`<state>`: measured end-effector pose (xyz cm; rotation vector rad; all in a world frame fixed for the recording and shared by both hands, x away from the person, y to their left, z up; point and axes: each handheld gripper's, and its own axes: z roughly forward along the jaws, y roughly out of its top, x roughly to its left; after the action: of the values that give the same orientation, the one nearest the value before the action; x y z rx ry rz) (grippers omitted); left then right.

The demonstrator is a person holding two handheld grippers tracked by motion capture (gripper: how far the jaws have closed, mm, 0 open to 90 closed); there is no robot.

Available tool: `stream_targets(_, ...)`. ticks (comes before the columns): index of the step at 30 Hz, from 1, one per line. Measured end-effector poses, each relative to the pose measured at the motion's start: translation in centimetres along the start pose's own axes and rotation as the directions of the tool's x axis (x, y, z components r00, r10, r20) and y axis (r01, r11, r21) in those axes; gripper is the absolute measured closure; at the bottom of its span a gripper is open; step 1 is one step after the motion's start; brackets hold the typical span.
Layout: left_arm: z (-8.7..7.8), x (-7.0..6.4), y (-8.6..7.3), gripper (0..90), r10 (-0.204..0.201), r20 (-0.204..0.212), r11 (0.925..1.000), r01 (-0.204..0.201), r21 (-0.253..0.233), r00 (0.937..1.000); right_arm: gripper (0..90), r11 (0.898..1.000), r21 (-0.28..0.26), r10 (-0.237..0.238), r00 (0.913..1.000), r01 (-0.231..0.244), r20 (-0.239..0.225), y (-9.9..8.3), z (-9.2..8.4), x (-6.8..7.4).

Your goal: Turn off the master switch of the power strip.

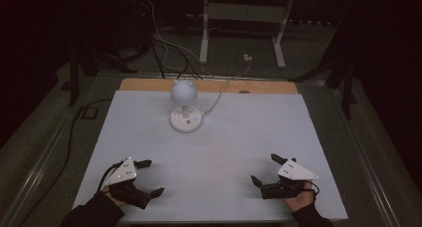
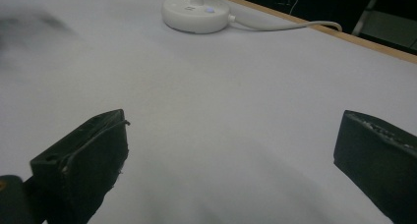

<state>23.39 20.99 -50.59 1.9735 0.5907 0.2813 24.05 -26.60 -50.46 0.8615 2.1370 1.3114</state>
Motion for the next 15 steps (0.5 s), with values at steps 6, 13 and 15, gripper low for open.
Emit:
stream_targets(6,0.13,-0.10,0.00,0.4,0.004,0.003,0.9999,-0.004,0.012,1.0000,0.2,0.999,0.043,0.003,0.9999,-0.003,-0.011,-0.02,0.21,-0.19)
stream_targets(13,0.20,-0.13,-0.04,0.4,0.009,0.007,0.9997,-0.009,0.024,0.9999,0.2,1.000,0.026,-0.001,1.0000,0.001,0.008,0.16,0.04,0.05)
stream_targets(15,0.22,-0.17,-0.01,0.4,0.013,0.007,0.9994,-0.014,0.031,0.9999,0.2,1.000,0.026,0.001,1.0000,-0.001,0.009,0.17,0.02,0.06)
